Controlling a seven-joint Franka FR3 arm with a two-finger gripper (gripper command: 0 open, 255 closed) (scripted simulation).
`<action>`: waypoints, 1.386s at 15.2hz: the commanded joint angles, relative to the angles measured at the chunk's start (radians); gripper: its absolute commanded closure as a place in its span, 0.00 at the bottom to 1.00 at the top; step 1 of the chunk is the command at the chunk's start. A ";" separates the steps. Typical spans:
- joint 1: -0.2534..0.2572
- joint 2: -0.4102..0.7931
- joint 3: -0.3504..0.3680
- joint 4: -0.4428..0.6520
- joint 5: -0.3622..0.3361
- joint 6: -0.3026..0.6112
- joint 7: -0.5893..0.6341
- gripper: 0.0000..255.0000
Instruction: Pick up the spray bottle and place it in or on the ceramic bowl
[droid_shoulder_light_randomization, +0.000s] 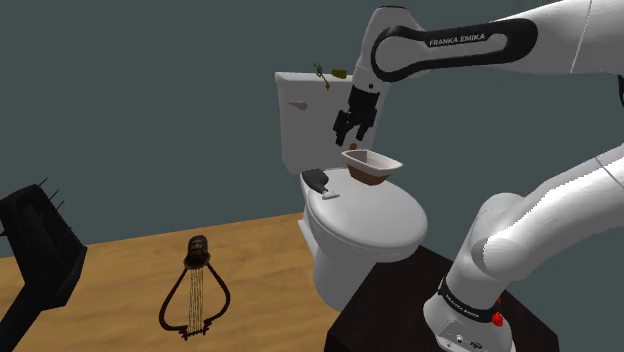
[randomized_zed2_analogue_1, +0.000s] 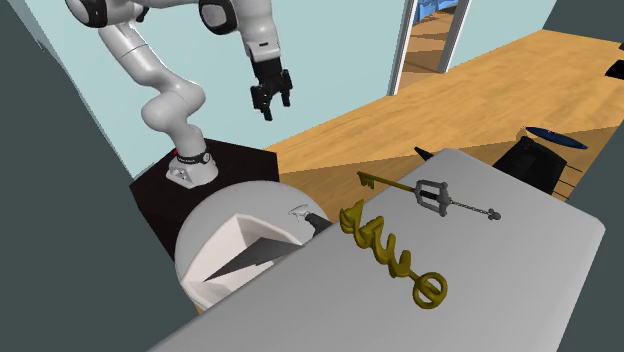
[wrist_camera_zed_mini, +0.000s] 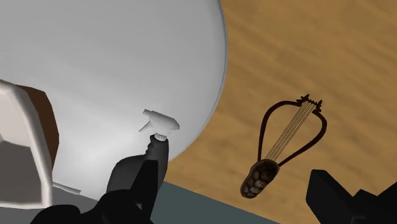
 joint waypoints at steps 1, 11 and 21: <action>-0.008 0.060 -0.012 0.002 -0.002 0.045 0.000 0.00; -0.037 0.419 -0.064 0.111 0.017 0.220 -0.006 0.00; -0.079 0.797 -0.096 0.322 0.079 0.308 -0.028 0.00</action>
